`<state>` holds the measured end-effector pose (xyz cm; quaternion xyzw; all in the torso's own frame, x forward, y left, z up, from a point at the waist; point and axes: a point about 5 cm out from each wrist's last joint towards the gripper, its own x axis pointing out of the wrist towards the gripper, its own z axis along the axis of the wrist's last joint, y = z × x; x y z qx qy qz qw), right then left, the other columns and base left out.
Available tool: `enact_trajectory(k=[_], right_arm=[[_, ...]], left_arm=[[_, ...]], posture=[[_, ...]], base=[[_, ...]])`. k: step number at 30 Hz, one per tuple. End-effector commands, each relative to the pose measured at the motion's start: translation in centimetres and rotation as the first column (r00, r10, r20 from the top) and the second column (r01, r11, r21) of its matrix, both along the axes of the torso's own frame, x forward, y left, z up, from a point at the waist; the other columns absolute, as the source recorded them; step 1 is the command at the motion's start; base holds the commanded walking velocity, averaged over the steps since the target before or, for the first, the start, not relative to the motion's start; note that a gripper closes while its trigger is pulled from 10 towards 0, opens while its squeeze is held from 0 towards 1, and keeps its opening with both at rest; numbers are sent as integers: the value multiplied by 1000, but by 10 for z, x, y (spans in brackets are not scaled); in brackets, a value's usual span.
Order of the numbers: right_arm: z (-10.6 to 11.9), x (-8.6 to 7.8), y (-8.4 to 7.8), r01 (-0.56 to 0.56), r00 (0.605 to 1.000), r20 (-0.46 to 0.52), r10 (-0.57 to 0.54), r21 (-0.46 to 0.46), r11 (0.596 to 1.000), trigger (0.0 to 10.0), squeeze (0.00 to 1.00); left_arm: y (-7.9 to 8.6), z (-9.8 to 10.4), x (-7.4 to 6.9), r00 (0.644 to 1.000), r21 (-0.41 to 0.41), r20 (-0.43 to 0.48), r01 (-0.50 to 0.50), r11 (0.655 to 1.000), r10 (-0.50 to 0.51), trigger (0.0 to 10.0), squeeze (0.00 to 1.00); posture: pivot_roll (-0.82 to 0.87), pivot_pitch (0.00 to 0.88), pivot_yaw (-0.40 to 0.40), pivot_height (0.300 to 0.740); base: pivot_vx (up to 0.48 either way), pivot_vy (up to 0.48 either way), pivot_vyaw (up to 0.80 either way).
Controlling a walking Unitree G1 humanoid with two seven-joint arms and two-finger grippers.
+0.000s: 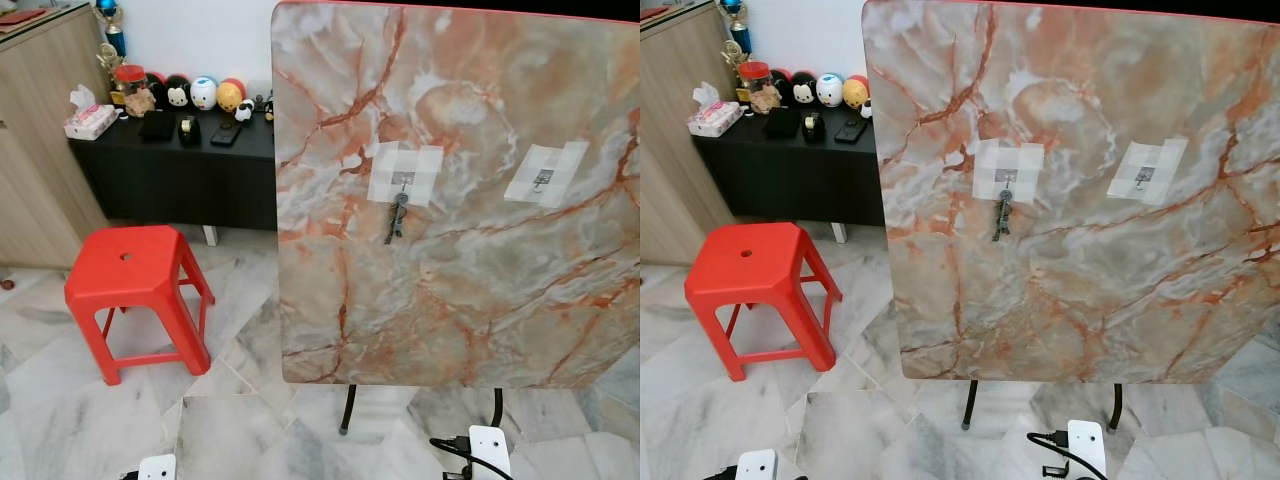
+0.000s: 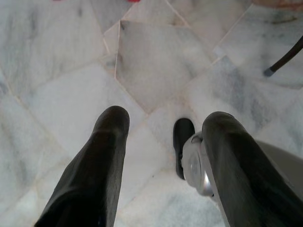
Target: Hang keys on a hook
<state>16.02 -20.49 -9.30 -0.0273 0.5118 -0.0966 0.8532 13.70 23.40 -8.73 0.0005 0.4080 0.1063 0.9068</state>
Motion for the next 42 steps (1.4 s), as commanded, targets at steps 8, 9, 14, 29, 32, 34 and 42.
enact_trajectory(k=[8, 9, 14, 29, 32, 34, 42], right_arm=[[1, 3, 0, -10, 1000, -2, 10, 5, 1000, 10000, 0], [1, 3, 0, -9, 1000, 0, 9, 6, 1000, 10000, 0], [2, 4, 0, -8, 1000, 3, 8, 6, 1000, 10000, 0], [2, 7, 5, -7, 1000, 21, 7, 20, 1000, 10000, 0], [2, 8, 5, -9, 1000, 23, 8, 22, 1000, 10000, 0], [3, 8, 6, -8, 1000, 25, 8, 23, 1000, 10000, 0], [11, 23, 2, 37, 991, 128, -37, 6, 999, 10000, 0]], left_arm=[[2, -5, -11, 998, -12, -64, -10, 1000, 9, 10000, 0], [2, -5, -12, 998, -12, -66, -8, 1000, 8, 10000, 0], [1, -6, -14, 997, -8, -81, 11, 1000, -12, 10000, 0], [12, -8, -28, 995, -11, -100, -19, 1000, 18, 10000, 0], [12, -8, -28, 995, -13, -103, -16, 1000, 15, 10000, 0], [12, -7, -28, 995, -13, -102, -16, 1000, 14, 10000, 0], [6, -8, -21, 995, -17, -98, -9, 1000, 7, 10000, 0]], posture=[[16, 0, -76, 740], [16, 0, -76, 740], [16, 0, -75, 740], [16, 0, -69, 740], [18, 0, -69, 740], [19, 0, -69, 740], [20, 0, -70, 740]], base=[[294, 0, 0], [315, 0, 0], [329, 0, 0], [152, 0, 0], [0, 0, 0], [0, 0, 0], [0, 0, 0]])
